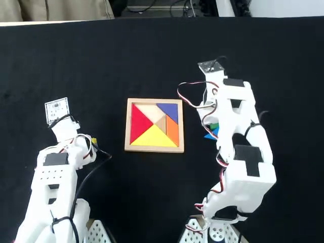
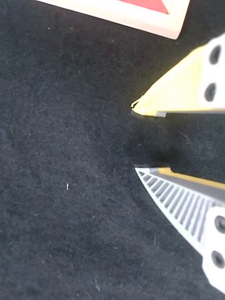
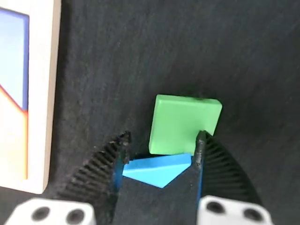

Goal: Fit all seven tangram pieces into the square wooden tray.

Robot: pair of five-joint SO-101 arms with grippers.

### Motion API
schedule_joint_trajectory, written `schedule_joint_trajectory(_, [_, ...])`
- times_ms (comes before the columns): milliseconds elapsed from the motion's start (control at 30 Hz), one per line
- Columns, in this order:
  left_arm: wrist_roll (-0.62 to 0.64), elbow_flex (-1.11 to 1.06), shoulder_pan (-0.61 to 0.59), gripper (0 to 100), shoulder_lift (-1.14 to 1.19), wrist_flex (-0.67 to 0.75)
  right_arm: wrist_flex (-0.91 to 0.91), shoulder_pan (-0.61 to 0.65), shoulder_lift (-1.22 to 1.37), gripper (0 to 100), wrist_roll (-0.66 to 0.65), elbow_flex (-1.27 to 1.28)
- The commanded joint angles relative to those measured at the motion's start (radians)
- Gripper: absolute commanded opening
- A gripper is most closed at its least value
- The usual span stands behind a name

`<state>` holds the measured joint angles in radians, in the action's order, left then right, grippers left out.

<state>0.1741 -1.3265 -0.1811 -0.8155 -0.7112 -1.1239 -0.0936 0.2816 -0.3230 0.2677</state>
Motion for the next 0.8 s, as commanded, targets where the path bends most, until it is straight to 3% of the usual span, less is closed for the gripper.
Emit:
schedule_joint_trajectory(0, [-0.005,0.005,0.015,19,-0.017,0.018,0.025,-0.031,0.013,21.5,0.002,-0.027])
schedule_joint_trajectory(400, [-0.005,0.005,0.015,19,-0.017,0.018,0.028,-0.031,-0.127,21.7,0.002,0.035])
schedule_joint_trajectory(567, [-0.005,0.007,0.015,19,-0.017,0.018,0.075,-0.032,-0.081,28.0,0.002,0.061])
schedule_joint_trajectory(767, [-0.003,0.007,0.015,19,-0.017,0.018,0.069,-0.041,-0.041,28.3,0.002,0.033])
